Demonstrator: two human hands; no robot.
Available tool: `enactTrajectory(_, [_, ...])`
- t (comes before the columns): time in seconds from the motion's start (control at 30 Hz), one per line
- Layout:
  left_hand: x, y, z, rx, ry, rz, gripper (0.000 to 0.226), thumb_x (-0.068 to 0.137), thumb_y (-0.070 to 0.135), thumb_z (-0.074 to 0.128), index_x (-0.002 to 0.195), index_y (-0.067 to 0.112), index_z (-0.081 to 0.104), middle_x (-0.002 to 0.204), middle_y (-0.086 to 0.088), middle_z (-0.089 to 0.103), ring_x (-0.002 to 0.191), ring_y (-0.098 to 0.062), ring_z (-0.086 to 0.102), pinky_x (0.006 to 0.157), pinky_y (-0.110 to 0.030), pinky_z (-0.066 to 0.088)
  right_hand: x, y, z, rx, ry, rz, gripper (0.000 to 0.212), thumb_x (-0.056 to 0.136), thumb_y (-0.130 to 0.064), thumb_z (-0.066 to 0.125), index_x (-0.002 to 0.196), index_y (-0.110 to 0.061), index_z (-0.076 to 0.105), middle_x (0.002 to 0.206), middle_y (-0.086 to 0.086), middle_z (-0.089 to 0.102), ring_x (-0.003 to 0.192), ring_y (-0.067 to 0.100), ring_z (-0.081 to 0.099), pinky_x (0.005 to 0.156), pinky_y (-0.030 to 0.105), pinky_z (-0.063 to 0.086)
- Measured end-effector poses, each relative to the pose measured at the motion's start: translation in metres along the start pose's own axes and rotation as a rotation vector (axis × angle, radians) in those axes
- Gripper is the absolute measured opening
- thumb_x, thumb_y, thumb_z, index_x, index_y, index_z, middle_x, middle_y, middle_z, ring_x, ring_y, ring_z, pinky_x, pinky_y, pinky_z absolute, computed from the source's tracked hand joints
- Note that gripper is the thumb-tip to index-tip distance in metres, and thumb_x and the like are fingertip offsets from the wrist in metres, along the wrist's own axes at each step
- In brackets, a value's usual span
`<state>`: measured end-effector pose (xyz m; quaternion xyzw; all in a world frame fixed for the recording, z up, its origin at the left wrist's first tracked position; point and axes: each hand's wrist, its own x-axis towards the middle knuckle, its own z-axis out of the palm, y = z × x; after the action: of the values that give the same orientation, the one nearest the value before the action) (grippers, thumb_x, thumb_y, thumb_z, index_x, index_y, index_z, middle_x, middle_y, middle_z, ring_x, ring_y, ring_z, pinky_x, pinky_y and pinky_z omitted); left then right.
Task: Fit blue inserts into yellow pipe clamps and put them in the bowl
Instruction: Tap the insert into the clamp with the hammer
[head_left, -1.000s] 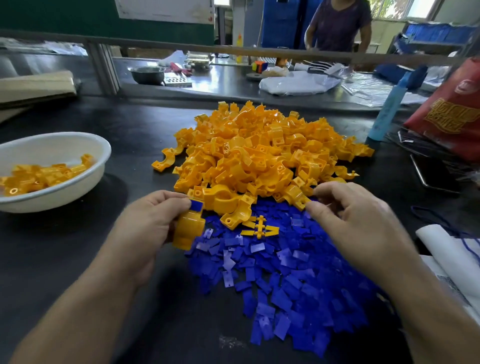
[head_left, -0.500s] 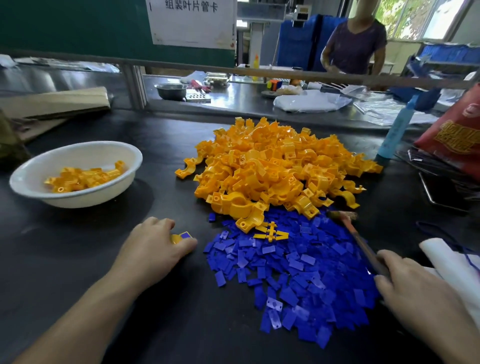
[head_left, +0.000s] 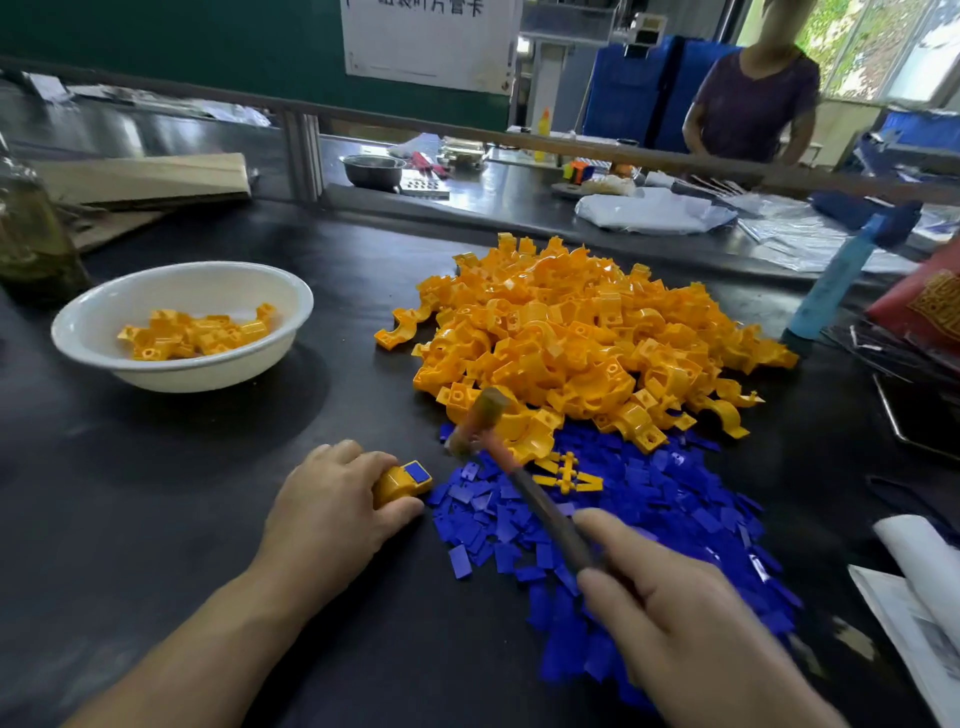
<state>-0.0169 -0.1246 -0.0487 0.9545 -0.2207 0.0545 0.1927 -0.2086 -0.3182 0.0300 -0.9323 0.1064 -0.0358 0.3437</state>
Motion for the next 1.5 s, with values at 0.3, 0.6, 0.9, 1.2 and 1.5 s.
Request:
enactTrajectory(0.3, [0.004, -0.004, 0.005, -0.036, 0.029, 0.019, 0.05, 0.079, 0.068, 0.059, 0.12, 0.038, 0.061, 0.096, 0.017, 0.051, 0.094, -0.006, 0.042, 0.074, -0.026, 0.036, 0.022, -0.01, 0.033, -0.252, -0.083, -0.05, 0.043, 0.099, -0.042, 0.037, 0.139, -0.044, 0.02, 0.122, -0.013, 0.052, 0.112, 0.008, 0.052, 0.095, 0.027, 0.043])
enactTrajectory(0.6, [0.003, -0.006, 0.007, -0.032, 0.034, 0.014, 0.053, 0.079, 0.069, 0.057, 0.123, 0.038, 0.059, 0.1, 0.016, 0.052, 0.098, -0.007, 0.042, 0.077, -0.026, 0.036, 0.03, -0.015, 0.038, -0.296, 0.061, -0.125, 0.051, 0.098, -0.045, 0.037, 0.143, -0.048, 0.014, 0.114, -0.019, 0.052, 0.102, 0.005, 0.055, 0.087, 0.022, 0.047])
enactTrajectory(0.9, [0.003, -0.005, 0.005, -0.029, 0.031, 0.009, 0.054, 0.079, 0.07, 0.057, 0.122, 0.038, 0.06, 0.104, 0.016, 0.054, 0.101, -0.007, 0.043, 0.08, -0.025, 0.038, 0.025, -0.009, 0.017, -0.214, 0.038, -0.069, 0.039, 0.094, -0.042, 0.048, 0.127, -0.055, 0.031, 0.101, -0.022, 0.057, 0.093, -0.002, 0.054, 0.079, 0.015, 0.045])
enactTrajectory(1.2, [-0.003, -0.001, 0.002, 0.202, 0.051, 0.145, 0.056, 0.095, 0.059, 0.037, 0.148, 0.041, 0.034, 0.116, 0.011, 0.05, 0.112, -0.013, 0.044, 0.092, -0.027, 0.037, 0.002, 0.062, -0.018, -0.302, 0.615, 0.289, 0.048, 0.077, -0.01, 0.07, 0.119, -0.031, 0.058, 0.083, -0.005, 0.064, 0.067, 0.014, 0.059, 0.059, 0.032, 0.047])
enactTrajectory(1.5, [0.016, 0.002, -0.034, -0.578, 0.018, -0.275, 0.022, 0.094, 0.053, 0.052, 0.096, 0.034, 0.063, 0.088, 0.008, 0.067, 0.077, -0.013, 0.063, 0.062, -0.033, 0.048, -0.023, 0.102, -0.034, -0.524, 0.481, 0.515, 0.044, 0.086, -0.016, 0.056, 0.128, -0.027, 0.048, 0.1, 0.003, 0.057, 0.099, 0.03, 0.058, 0.079, 0.039, 0.046])
